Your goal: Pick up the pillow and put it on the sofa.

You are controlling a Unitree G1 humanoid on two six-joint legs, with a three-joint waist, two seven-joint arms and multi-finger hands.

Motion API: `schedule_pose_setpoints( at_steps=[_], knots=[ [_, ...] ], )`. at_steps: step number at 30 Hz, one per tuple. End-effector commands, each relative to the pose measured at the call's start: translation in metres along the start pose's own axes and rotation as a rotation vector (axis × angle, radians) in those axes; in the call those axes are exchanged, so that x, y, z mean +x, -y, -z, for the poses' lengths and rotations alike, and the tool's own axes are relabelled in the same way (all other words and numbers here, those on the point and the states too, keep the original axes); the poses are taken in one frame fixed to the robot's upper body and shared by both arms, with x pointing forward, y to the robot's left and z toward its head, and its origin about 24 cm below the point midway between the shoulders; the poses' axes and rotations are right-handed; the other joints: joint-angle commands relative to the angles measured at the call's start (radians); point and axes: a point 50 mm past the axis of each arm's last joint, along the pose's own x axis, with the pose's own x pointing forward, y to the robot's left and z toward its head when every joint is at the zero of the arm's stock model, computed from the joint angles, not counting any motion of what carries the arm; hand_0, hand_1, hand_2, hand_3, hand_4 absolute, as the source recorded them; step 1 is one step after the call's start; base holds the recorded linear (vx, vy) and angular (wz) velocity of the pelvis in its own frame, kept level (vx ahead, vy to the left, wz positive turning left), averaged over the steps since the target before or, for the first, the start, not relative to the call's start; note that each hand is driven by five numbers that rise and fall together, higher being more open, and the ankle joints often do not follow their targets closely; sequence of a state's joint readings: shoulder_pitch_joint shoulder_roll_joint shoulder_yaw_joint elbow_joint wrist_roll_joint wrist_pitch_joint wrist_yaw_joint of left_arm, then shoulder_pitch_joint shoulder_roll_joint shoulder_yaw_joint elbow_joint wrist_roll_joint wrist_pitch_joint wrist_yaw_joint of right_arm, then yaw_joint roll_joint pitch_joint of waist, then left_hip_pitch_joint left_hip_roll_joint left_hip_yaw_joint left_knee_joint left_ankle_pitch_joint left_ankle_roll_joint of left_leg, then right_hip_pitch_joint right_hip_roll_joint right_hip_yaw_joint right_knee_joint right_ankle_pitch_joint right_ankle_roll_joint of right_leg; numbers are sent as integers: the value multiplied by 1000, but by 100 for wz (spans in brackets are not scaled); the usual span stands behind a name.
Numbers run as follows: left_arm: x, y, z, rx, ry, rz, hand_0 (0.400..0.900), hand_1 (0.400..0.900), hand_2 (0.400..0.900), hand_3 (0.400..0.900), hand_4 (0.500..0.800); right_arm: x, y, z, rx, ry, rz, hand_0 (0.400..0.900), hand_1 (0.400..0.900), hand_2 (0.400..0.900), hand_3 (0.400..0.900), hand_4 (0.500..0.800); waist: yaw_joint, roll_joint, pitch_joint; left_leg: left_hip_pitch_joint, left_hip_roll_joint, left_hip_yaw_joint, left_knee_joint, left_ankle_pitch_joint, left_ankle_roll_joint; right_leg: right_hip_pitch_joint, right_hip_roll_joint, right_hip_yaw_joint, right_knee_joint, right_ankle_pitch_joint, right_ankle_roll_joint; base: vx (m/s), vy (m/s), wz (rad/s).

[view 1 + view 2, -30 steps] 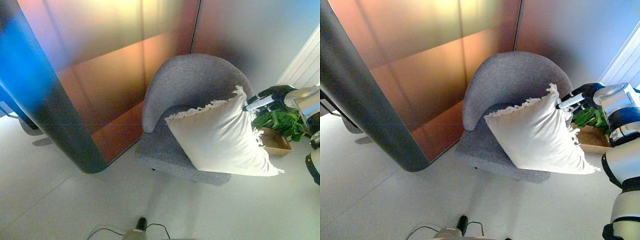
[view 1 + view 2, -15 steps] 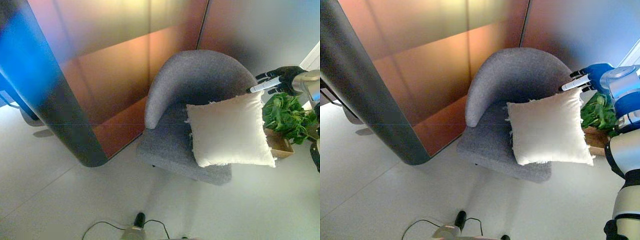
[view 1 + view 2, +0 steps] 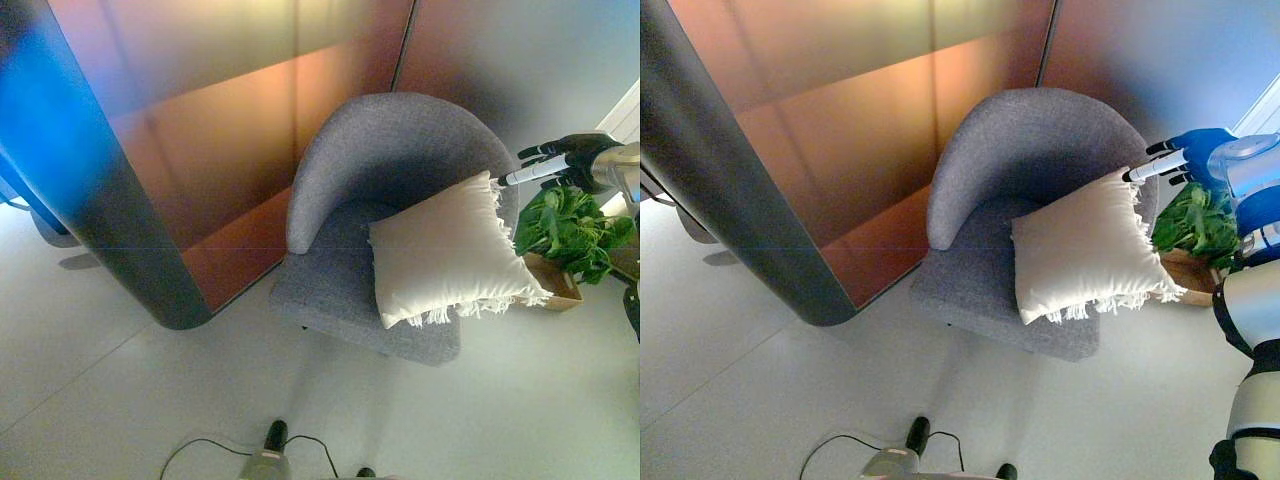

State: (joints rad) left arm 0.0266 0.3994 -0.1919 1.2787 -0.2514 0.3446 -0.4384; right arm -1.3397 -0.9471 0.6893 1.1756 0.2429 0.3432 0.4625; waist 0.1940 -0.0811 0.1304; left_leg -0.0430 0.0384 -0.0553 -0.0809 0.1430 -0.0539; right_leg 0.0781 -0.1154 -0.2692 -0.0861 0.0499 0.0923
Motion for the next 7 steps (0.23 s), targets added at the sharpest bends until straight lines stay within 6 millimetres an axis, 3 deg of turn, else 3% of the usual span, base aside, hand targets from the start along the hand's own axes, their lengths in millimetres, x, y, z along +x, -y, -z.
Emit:
schedule_pose_setpoints(
  at_steps=[1, 4, 7],
  knots=[
    [-9, -21, 9, -7, -25, -44, 900, 900, 900, 900, 800, -33, 47, -29, 7, 209, 169, 900, 900, 900, 900, 800, -2, -29, -14, 85, -9, 45, -6, -140, -9, 11, 5, 23, -1, -6, 21, -32, -6, -6],
    [-8, -18, 6, -11, -7, -32, 900, 900, 900, 900, 800, -15, 22, -7, 87, 251, 96, 900, 900, 900, 900, 800, -14, -17, -16, 94, -10, 52, -6, -144, -8, 17, 3, 26, -1, -9, 22, -35, 3, -9],
    [-6, -12, -1, -37, 23, -13, 900, 900, 900, 900, 800, 3, -12, 27, 137, 246, 42, 900, 900, 900, 900, 800, -32, 1, -20, 102, -13, 60, -6, -148, -4, 21, 0, 33, -1, -10, 24, -43, 9, -9]
  ],
)
